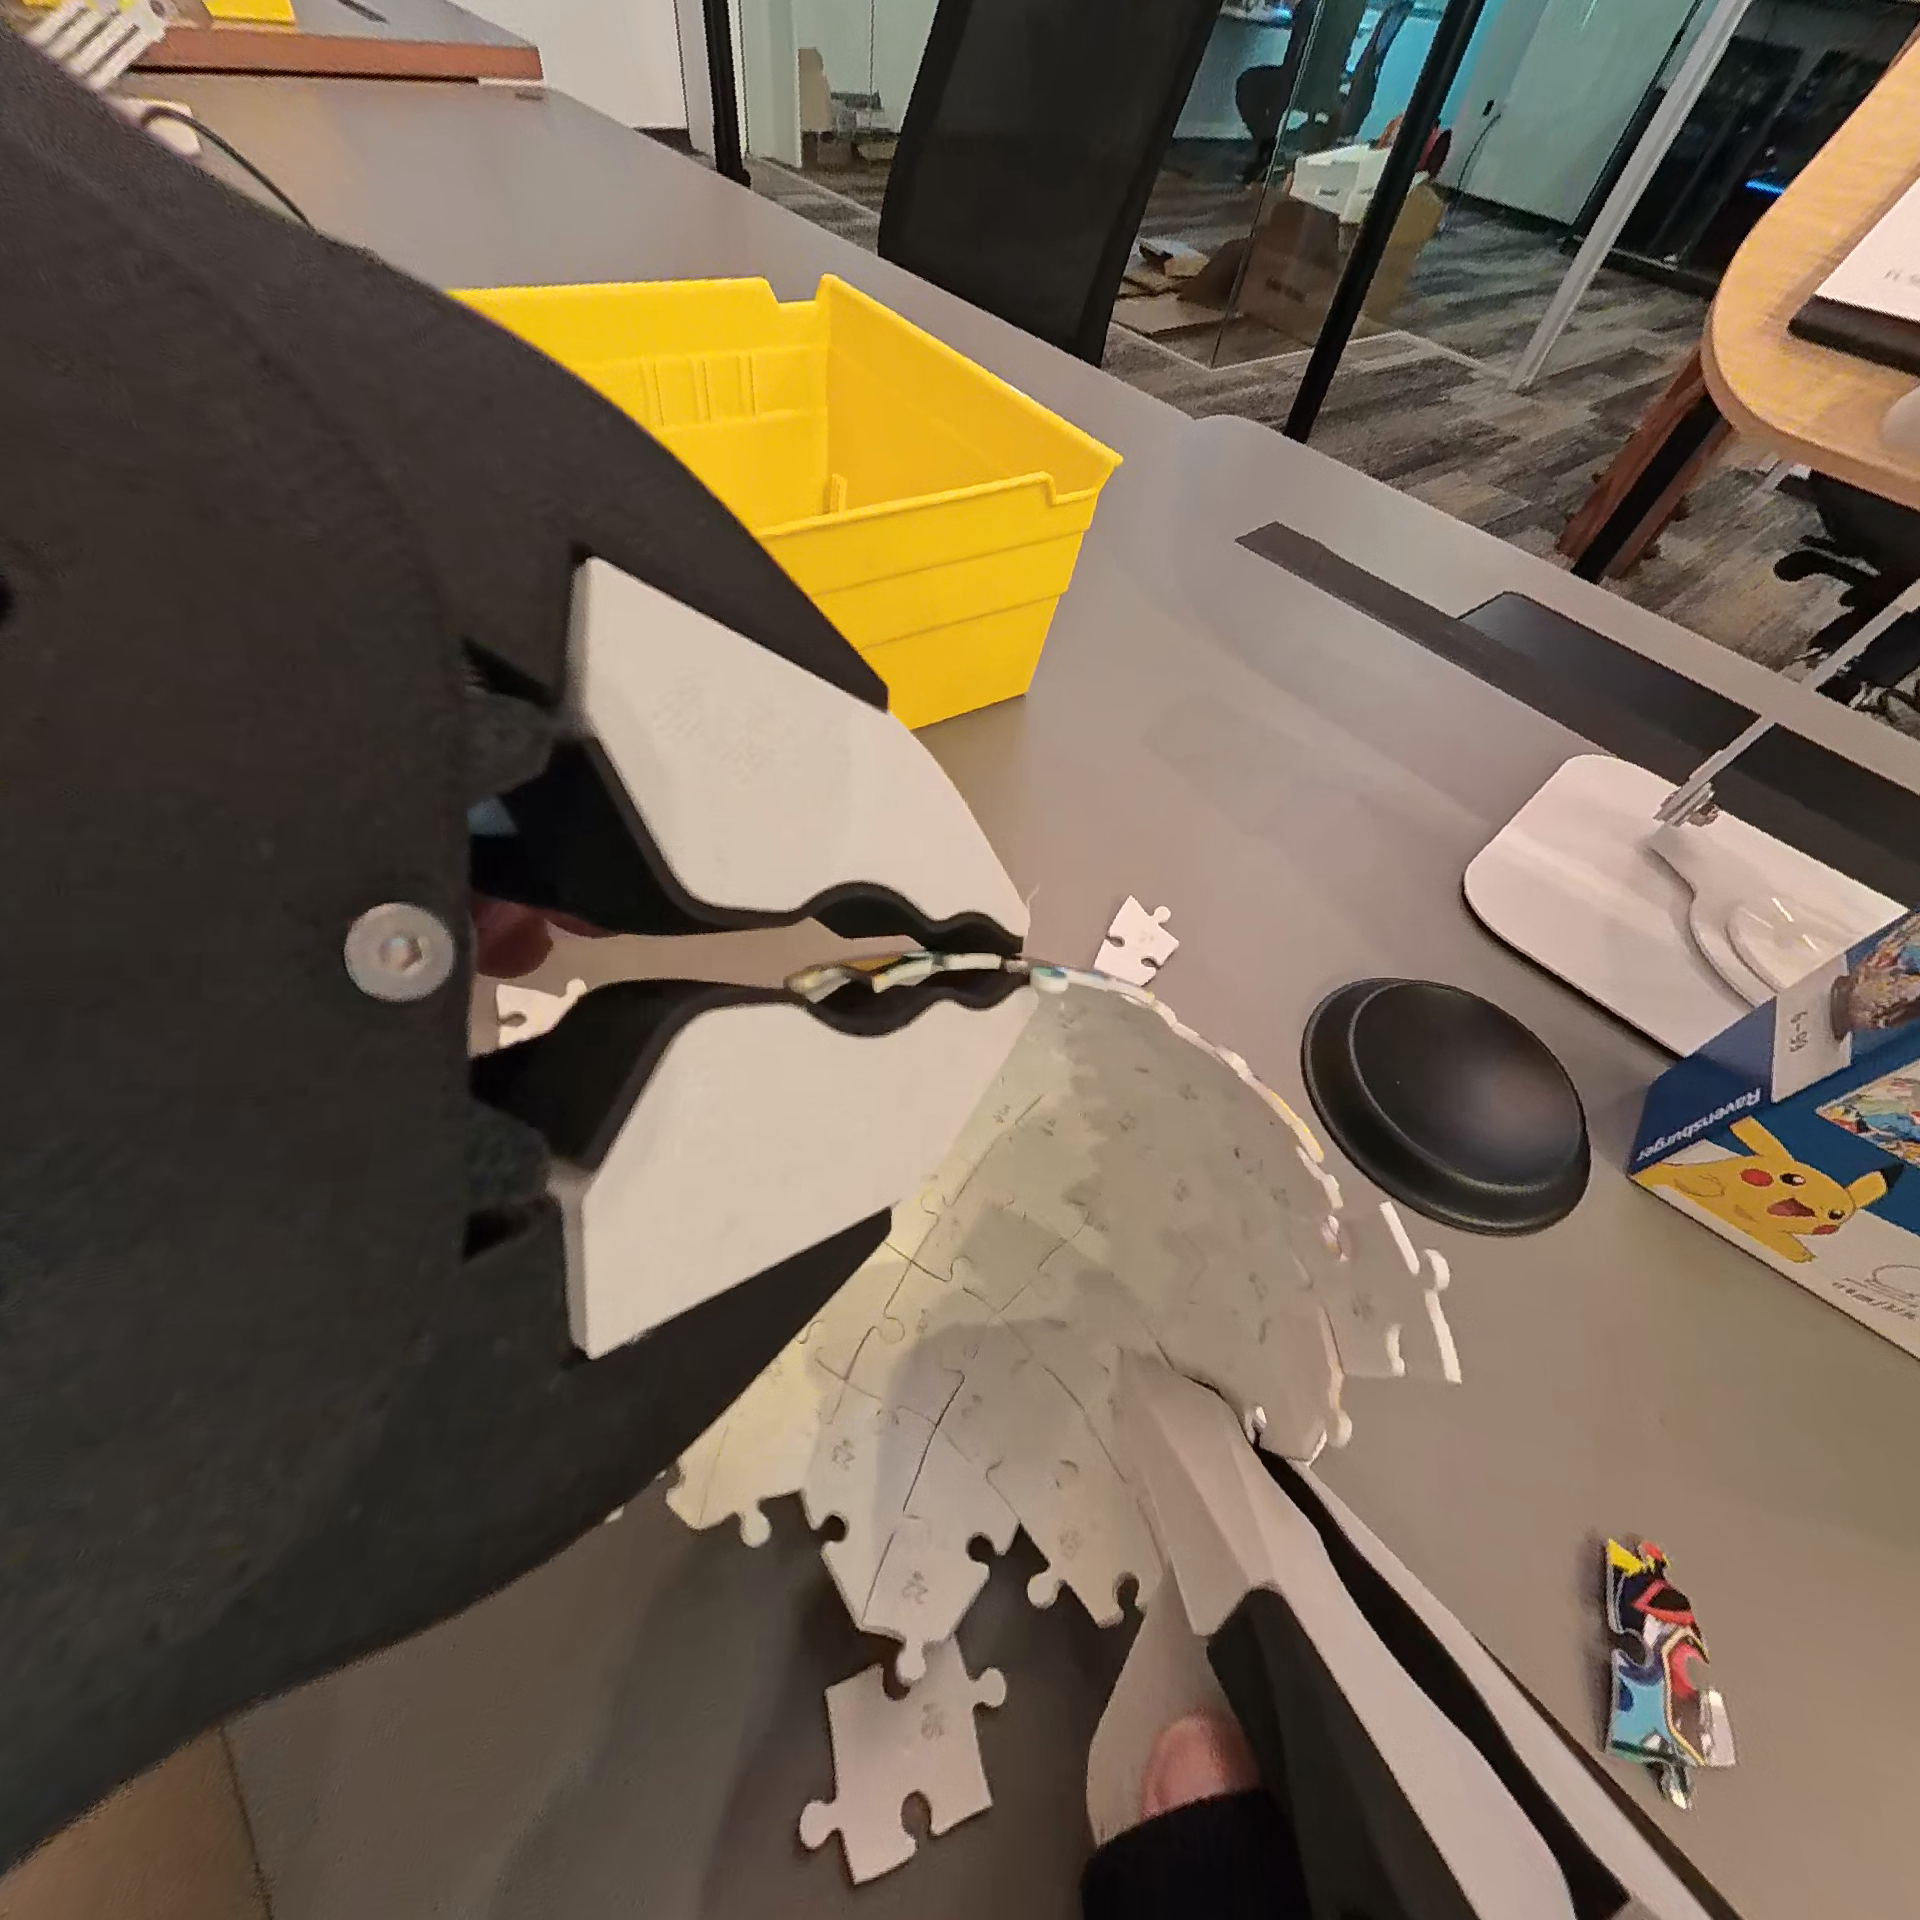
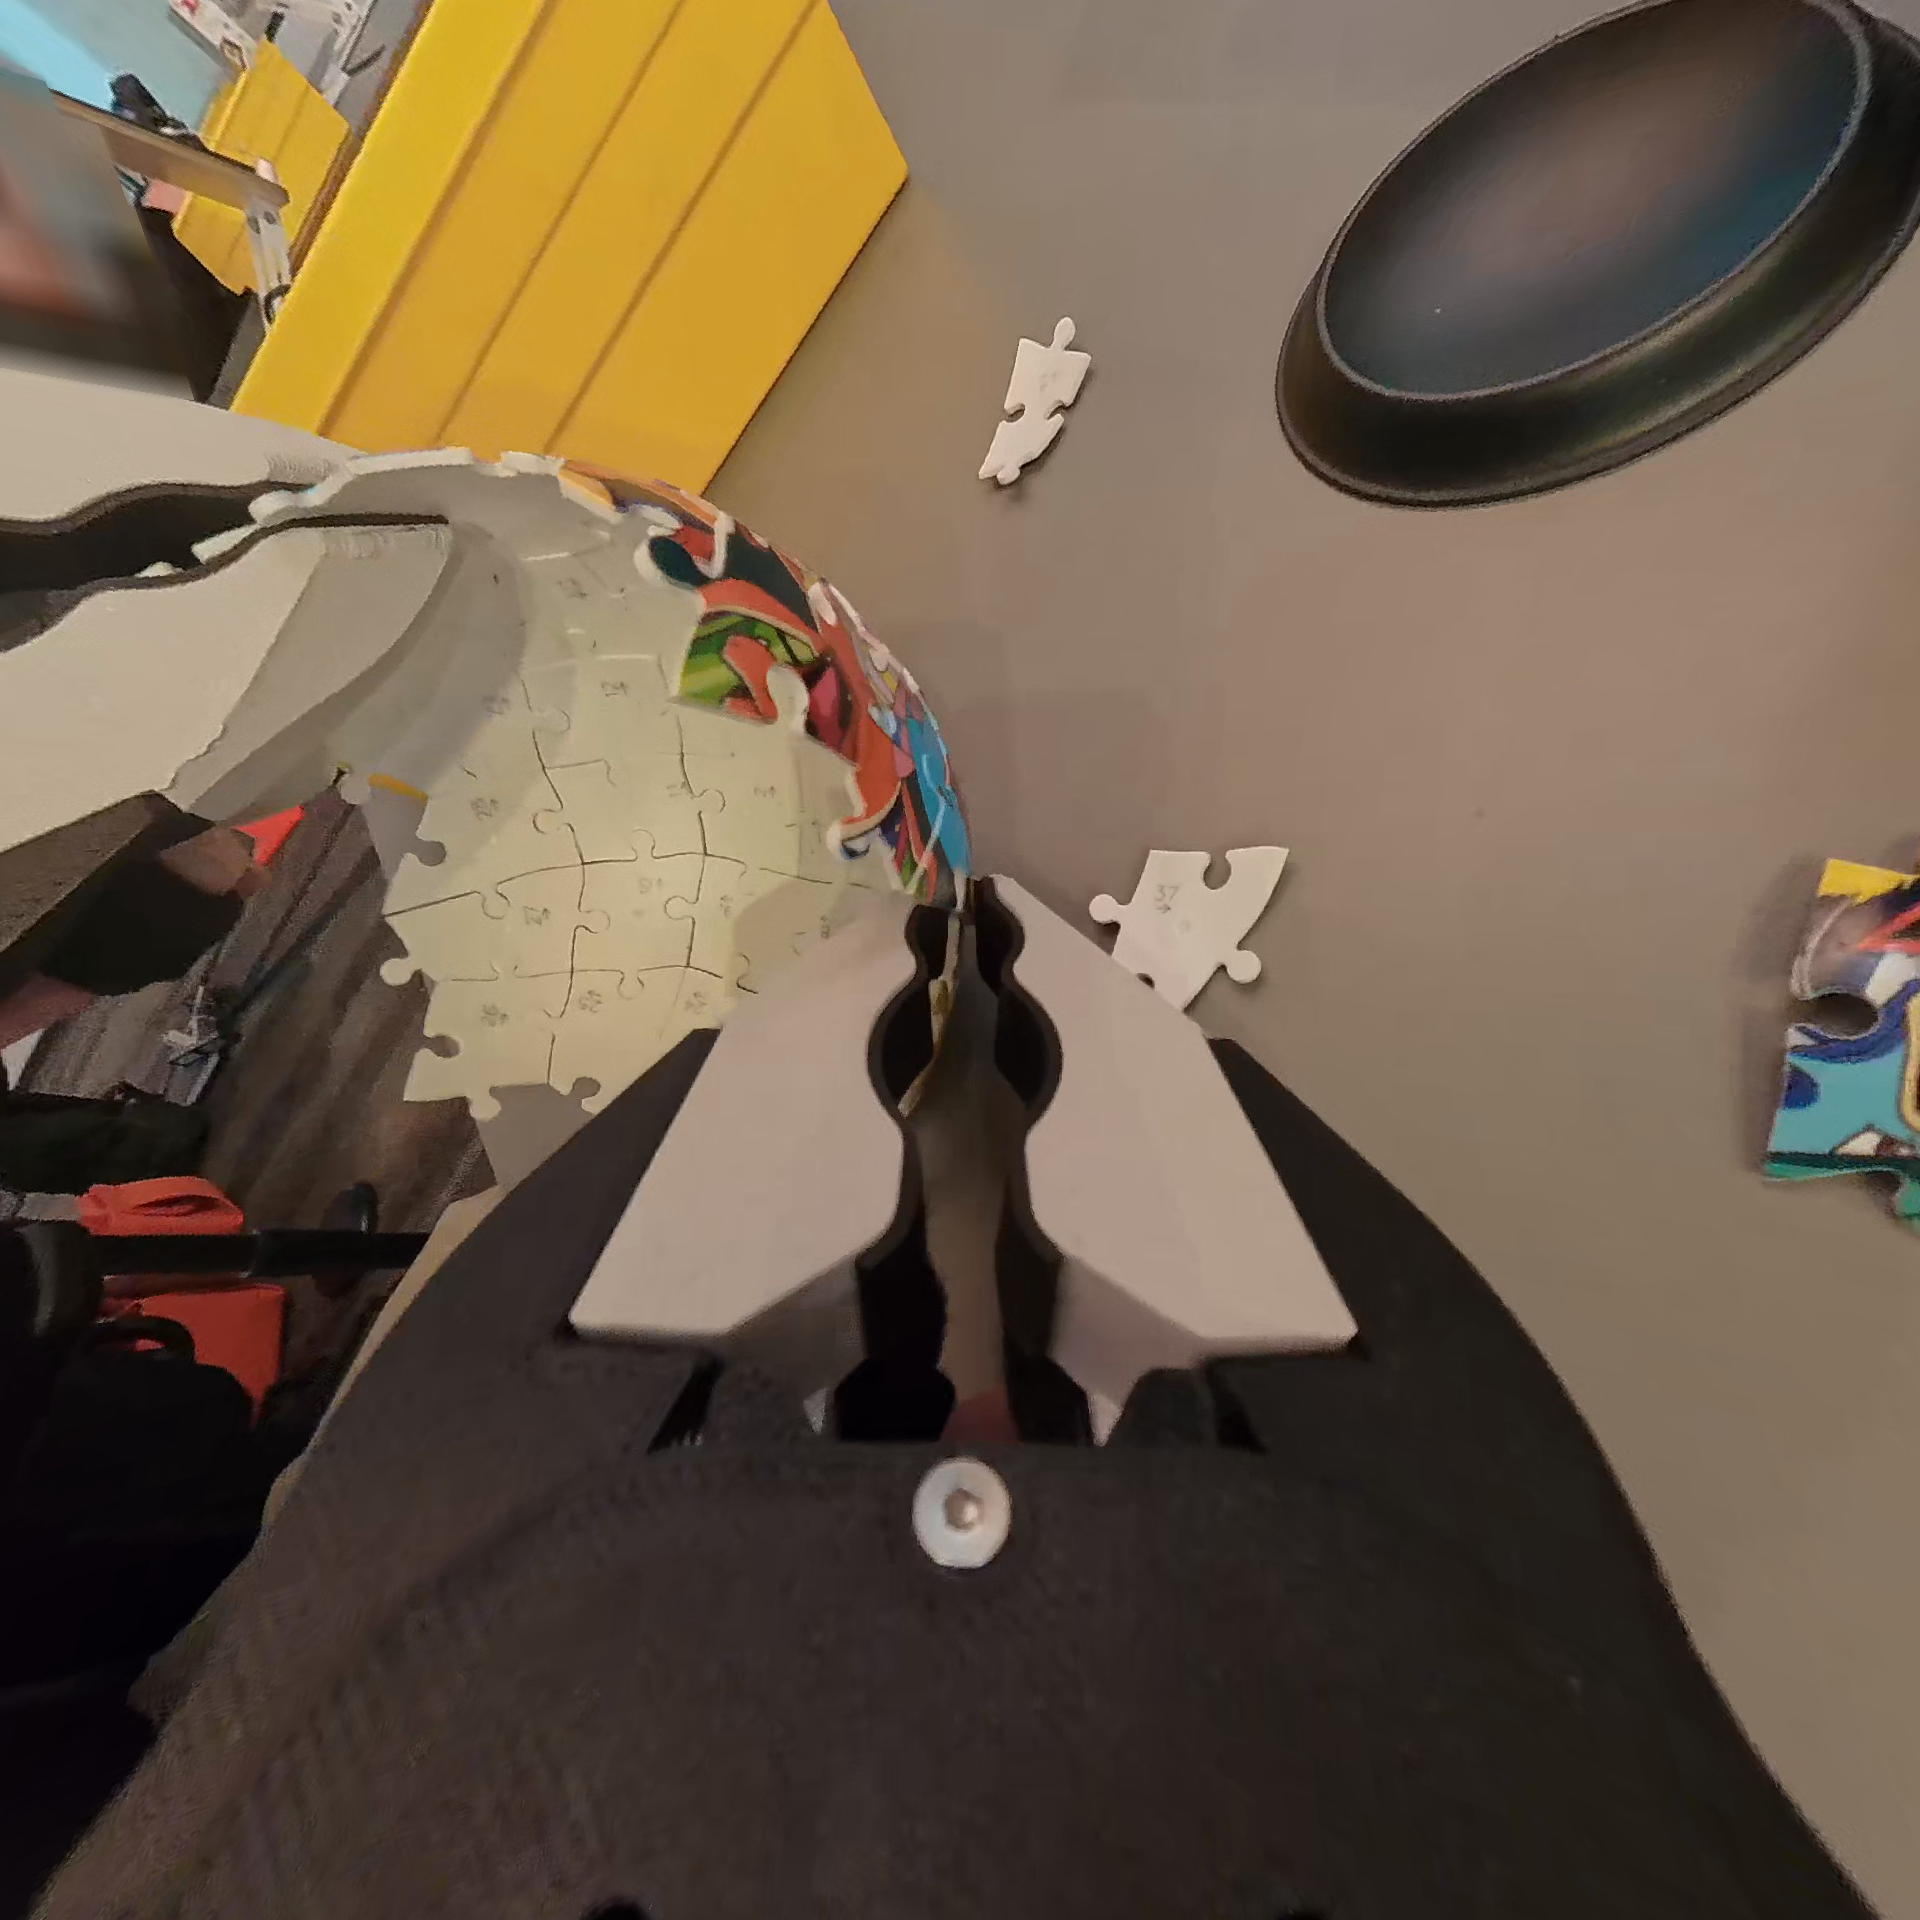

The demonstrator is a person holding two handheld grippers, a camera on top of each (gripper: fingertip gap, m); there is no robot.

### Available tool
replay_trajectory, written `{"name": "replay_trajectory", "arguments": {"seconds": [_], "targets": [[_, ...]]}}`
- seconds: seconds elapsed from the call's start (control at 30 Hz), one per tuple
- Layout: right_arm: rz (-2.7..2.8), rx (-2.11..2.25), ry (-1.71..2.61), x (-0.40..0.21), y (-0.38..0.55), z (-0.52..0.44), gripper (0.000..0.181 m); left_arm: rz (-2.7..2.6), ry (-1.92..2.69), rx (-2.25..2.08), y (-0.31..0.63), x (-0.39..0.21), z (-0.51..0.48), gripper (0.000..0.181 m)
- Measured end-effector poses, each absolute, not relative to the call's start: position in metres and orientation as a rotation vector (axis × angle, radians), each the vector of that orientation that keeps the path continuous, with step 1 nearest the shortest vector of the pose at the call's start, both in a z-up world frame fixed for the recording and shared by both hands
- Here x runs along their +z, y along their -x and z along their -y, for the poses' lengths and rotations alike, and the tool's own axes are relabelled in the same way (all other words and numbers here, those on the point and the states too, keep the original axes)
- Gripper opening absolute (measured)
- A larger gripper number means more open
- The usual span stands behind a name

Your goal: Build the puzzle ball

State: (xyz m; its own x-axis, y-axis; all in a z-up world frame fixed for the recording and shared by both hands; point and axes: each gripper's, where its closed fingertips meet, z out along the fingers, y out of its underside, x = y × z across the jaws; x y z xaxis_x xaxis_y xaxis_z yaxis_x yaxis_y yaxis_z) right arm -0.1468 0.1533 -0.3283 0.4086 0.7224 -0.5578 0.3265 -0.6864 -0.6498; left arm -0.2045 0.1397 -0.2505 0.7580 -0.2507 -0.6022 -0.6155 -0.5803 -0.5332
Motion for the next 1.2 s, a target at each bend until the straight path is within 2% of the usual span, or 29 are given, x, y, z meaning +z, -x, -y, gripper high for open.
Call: {"name": "replay_trajectory", "arguments": {"seconds": [0.47, 0.7, 0.87, 0.93, 1.2], "targets": [[0.892, 1.211, 2.253, -0.332, 0.15, -0.155, 0.003, -0.555, 2.204, 0.405, 0.211, -0.258, -0.143, 0.006], [0.904, 1.215, 2.255, -0.332, 0.15, -0.154, 0.003, -0.553, 2.191, 0.345, 0.211, -0.256, -0.142, 0.026], [0.915, 1.204, 2.25, -0.333, 0.149, -0.154, 0.003, -0.563, 2.206, 0.335, 0.212, -0.259, -0.14, 0.031], [0.921, 1.199, 2.244, -0.332, 0.149, -0.154, 0.003, -0.569, 2.223, 0.334, 0.212, -0.263, -0.14, 0.029], [0.92, 1.182, 2.236, -0.332, 0.148, -0.155, 0.003, -0.536, 2.255, 0.38, 0.219, -0.275, -0.141, 0.006]]}}
